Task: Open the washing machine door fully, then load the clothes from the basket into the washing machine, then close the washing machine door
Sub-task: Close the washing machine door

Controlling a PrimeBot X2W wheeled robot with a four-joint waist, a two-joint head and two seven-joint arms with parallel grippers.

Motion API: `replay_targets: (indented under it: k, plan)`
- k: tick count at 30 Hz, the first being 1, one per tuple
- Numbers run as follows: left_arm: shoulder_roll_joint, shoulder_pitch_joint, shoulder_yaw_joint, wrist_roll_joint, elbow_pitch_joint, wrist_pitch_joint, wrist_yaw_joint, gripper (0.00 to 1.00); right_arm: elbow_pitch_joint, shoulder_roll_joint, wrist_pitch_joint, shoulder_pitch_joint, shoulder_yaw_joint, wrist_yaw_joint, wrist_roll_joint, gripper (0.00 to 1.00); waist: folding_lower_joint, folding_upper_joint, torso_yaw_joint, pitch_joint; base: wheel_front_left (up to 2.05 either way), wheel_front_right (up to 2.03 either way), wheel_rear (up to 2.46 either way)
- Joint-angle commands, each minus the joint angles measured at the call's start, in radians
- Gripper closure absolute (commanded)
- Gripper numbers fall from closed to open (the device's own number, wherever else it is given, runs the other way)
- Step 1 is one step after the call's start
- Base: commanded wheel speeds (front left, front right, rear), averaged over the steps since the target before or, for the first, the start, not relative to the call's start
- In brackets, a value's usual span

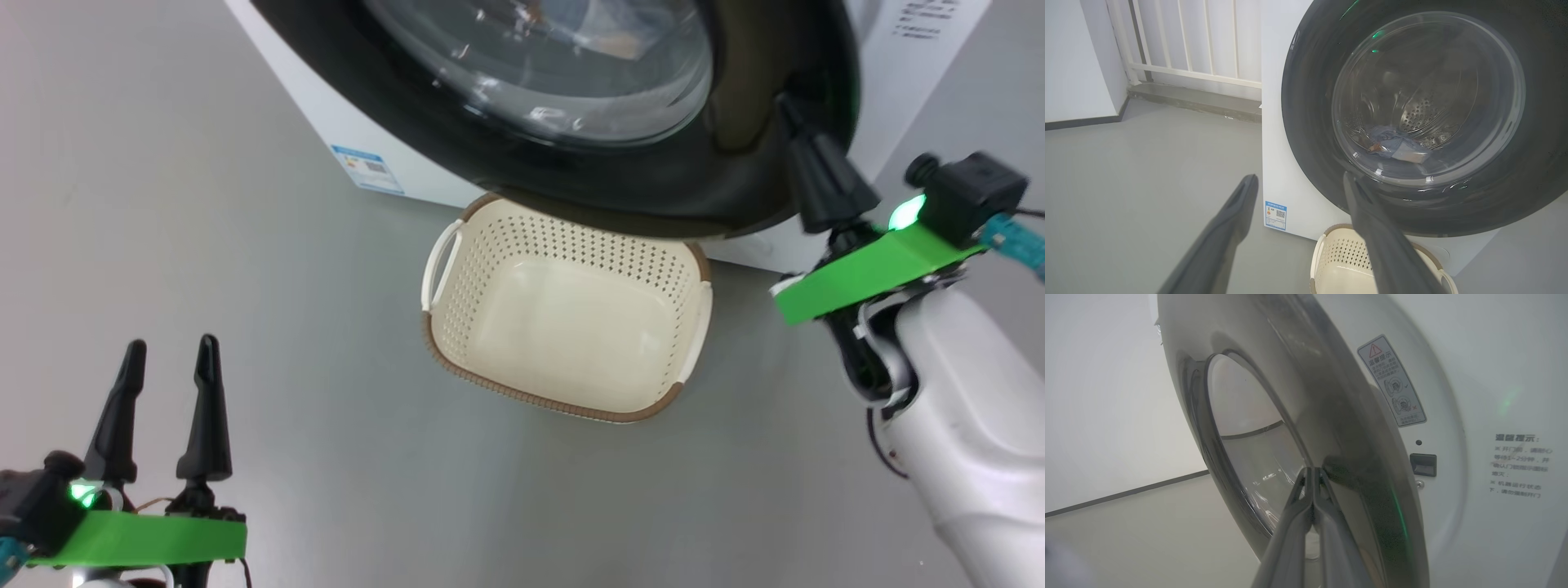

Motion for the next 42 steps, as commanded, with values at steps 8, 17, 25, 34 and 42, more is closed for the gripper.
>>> replay_targets:
  k: [8,17,25,34,42]
  plan:
    - [0.01,-0.051,0.021,0.005,-0.033,-0.006,-0.002,0.0,0.022,-0.011,-0.008,-0.079,-0.068,0.001,-0.02,1.0,-0.0001,0.0,0.048,0.046,0.0,0.0,0.0]
    - [-0.003,-0.074,0.001,0.005,-0.043,-0.006,-0.002,0.0,0.067,-0.016,-0.008,-0.164,-0.128,0.001,-0.044,1.0,-0.0001,0.0,0.078,0.083,0.0,0.0,0.0]
    - [-0.008,-0.092,-0.007,0.007,-0.045,-0.006,-0.002,0.0,0.094,-0.012,-0.008,-0.215,-0.169,0.001,-0.069,1.0,-0.0001,0.0,0.092,0.103,0.0,0.0,0.0]
    - [-0.011,-0.101,-0.015,0.011,-0.044,-0.006,-0.002,0.0,0.113,0.003,-0.008,-0.236,-0.227,0.001,-0.099,1.0,-0.0001,0.0,0.098,0.108,0.0,0.0,0.0]
    - [-0.006,-0.095,-0.017,0.015,-0.028,-0.006,-0.002,0.0,0.118,0.031,-0.008,-0.207,-0.193,0.001,-0.1,1.0,-0.0001,0.0,0.086,0.079,0.0,0.0,0.0]
